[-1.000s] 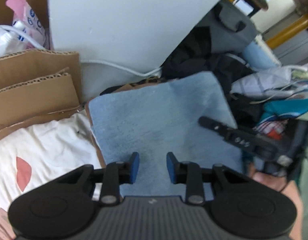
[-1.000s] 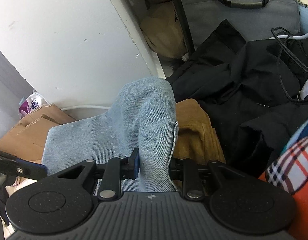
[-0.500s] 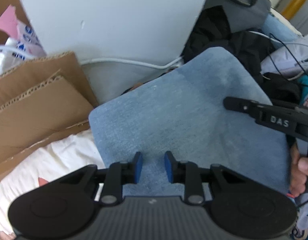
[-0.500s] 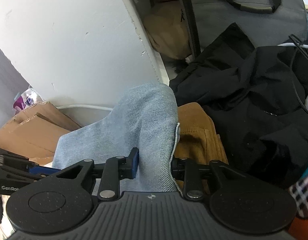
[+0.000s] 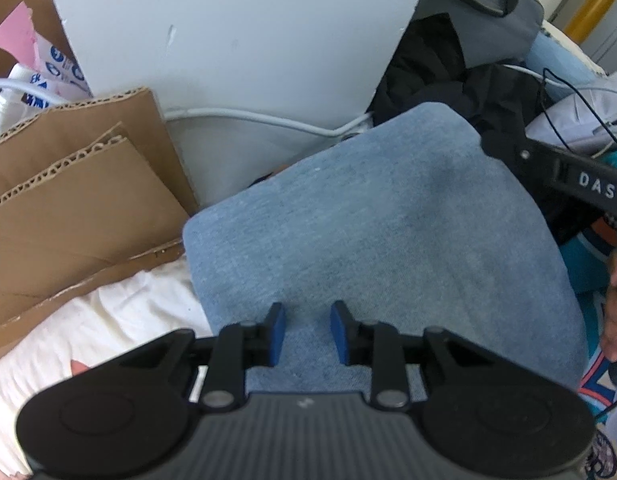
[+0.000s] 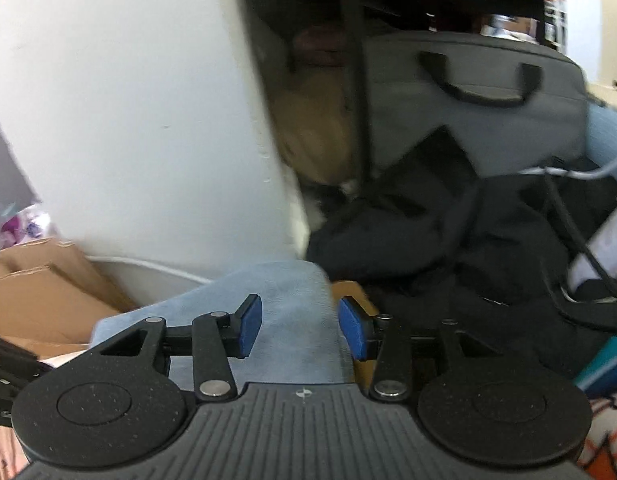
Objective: Fold clothes
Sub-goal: 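Lower the denim stack onto the brown cardboard and open both tools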
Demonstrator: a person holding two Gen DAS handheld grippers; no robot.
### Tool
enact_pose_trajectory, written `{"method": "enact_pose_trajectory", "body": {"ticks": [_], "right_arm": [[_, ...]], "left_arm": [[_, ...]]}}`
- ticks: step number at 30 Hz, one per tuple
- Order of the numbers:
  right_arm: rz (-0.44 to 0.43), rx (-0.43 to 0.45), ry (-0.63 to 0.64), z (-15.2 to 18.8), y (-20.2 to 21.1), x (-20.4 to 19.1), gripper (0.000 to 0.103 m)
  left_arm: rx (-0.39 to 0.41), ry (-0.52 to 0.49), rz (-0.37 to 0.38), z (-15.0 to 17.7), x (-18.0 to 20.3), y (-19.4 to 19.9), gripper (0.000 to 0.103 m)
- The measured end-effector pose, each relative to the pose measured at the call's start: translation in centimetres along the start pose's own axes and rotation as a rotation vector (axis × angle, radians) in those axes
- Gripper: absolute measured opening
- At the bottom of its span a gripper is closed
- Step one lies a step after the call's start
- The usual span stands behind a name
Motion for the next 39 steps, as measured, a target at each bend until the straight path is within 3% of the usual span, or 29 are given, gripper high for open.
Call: {"method": "enact_pose_trajectory", "body": {"ticks": [1, 2, 10, 18, 22, 27, 29, 34, 39], "right_arm": [[-0.005, -0.018, 0.02, 0.3, -0.3, -0.4, 0.026], [-0.01, -0.03, 0.035, 0.6, -0.5, -0.8, 0.025], [-0.015, -0.073, 0.074, 1.3, -3.1, -1.7, 0.024], [0.026, -0.05, 0.064, 0.3, -4.6, -2.0, 0.024], [0.042, -0.032, 0.052, -0.4, -3.8, -1.6, 0.026], [-0.024, -0.048, 0.074, 0.3, -1.4, -2.2, 0.031], [-0.042, -0.05, 0.092, 1.1, -0.2, -2.6, 0.037], [-0.094, -0.053, 0.114, 3.6, 2.3, -3.9, 0.037], [-0.125, -0.075, 0.143, 7.1, 3.6, -5.3, 0.037]], "left_arm": [[0.001, 0.001, 0.002, 0.0, -0.1, 0.0, 0.029], [0.002, 0.002, 0.004, 0.0, -0.1, -0.1, 0.029], [0.008, -0.005, 0.001, 0.1, 0.0, -0.2, 0.029], [0.012, -0.006, -0.004, 0.1, 0.0, -0.3, 0.029], [0.013, -0.009, 0.0, 0.1, 0.1, -0.2, 0.029], [0.053, -0.019, 0.042, 0.5, 0.7, 1.5, 0.027], [0.067, -0.038, 0.053, 1.0, 1.3, 2.3, 0.027], [0.077, -0.124, 0.063, 3.3, 3.6, 3.6, 0.027], [0.072, -0.183, 0.025, 5.2, 4.4, 3.0, 0.027]]}}
Point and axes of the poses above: each gripper's, at about its wrist camera, not at the fingertips, and y roughly against the way its jaws point, x to its right, z to its underside, the point moved 9 cm from there along -y, roughly the way its jaws point, and after that the axes turned 5 degrees about z, right-handed, at the moved point
